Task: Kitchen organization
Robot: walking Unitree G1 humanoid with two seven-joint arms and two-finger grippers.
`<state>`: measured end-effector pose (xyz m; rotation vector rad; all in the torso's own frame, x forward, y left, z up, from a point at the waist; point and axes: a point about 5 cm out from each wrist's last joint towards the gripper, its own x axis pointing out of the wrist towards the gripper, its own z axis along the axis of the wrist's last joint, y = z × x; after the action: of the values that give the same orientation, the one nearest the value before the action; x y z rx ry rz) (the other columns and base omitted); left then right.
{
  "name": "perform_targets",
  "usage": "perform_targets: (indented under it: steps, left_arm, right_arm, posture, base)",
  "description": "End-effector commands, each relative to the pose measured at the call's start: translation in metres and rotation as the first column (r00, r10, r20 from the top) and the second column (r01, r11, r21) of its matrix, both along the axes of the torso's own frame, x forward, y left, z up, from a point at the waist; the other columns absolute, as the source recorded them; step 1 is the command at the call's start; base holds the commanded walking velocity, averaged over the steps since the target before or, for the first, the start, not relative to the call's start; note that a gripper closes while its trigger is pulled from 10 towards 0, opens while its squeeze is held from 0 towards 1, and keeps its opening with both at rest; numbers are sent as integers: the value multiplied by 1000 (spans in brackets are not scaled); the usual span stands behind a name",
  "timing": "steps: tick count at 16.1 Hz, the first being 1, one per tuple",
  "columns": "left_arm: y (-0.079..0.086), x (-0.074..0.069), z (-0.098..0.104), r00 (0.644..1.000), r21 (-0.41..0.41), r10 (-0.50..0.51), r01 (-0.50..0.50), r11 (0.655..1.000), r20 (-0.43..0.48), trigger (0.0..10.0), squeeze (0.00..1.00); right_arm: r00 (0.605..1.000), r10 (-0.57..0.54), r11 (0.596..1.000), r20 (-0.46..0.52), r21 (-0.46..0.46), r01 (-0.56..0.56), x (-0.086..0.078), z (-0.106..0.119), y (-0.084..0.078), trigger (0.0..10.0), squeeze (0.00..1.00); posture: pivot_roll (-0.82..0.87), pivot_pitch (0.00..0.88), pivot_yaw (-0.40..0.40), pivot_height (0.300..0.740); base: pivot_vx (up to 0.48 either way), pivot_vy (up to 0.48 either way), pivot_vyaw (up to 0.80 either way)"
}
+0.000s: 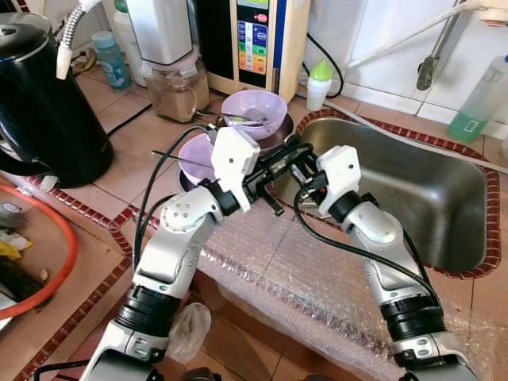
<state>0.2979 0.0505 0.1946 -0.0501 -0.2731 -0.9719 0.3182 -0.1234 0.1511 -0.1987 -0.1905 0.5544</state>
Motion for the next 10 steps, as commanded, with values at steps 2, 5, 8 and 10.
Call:
perform_targets:
  steps: [2,5,8,10]
  left_arm:
    - [1,-1,2,1000,18,-10,9,1000,25,0,0]
    - [9,3,-11,998,78,50,-53,995,44,4588,0]
    - [9,0,-22,993,99,112,-114,988,28,10000,1000]
    - [7,-9,-39,993,153,113,-116,981,28,10000,1000]
  right_arm:
    - [998,-60,998,-19,5,60,1,-4,-11,0,0]
    - [994,-97,994,46,-44,99,6,-3,-14,0,0]
    - [979,-192,975,74,-95,199,19,-1,-29,0,0]
    - [955,-292,952,53,-76,296,24,-6,-45,0,0]
  posture:
    - [-104,0,27,740]
    - [-87,0,-2,740]
    - [-83,0,-9,740]
    - [-59,0,-21,740]
  base:
    - [0,0,0]
    - [0,0,0]
    - [0,0,0]
    - [0,0,0]
